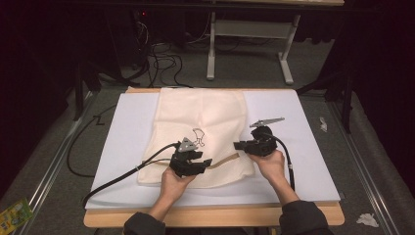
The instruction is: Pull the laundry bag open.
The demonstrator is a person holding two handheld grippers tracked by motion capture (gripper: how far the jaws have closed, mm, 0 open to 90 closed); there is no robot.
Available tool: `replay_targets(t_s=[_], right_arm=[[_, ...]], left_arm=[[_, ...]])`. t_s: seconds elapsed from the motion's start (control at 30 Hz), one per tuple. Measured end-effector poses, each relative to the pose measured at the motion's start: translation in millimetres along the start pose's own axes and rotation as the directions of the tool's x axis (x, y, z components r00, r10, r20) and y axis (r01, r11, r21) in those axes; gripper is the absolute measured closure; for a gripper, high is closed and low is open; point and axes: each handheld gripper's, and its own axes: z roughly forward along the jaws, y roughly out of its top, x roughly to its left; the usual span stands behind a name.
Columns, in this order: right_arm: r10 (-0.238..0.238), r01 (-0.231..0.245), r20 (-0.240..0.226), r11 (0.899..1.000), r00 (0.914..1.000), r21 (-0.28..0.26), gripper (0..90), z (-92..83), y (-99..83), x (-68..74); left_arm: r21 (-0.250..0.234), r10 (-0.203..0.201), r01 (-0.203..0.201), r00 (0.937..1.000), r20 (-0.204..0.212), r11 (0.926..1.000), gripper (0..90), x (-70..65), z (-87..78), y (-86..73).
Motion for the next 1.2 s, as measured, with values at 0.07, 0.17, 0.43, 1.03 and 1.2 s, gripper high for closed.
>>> replay_targets(t_s=[0.07,0.17,0.43,1.03,1.2], right_arm=[[-0.001,0.001,-0.005,1.000,1.0000,0.000,87.9,0.5,0.5,1.1],[-0.001,0.001,-0.005,1.000,1.0000,-0.005,87.9,0.5,0.7,1.6],[-0.003,0.003,-0.007,1.000,1.0000,-0.005,87.9,0.8,1.9,2.8],[-0.013,0.013,-0.022,1.000,0.9997,-0.008,88.0,5.2,3.8,6.7],[-0.019,0.019,-0.024,1.000,0.9995,-0.009,87.9,5.9,5.3,8.9]], left_arm=[[0.012,0.012,-0.012,0.9998,0.015,0.9999,63.5,-3.8,3.4,2.6],[0.014,0.021,-0.021,0.9994,0.027,0.9997,64.0,-9.2,7.1,5.4],[0.016,0.022,-0.022,0.9987,0.046,0.9996,60.2,-12.0,13.4,9.4],[0.028,0.039,-0.041,0.9969,0.069,0.9988,61.1,-21.4,25.5,15.1],[0.018,0.028,-0.030,0.9947,0.099,0.9994,61.8,-22.4,25.8,17.3]])
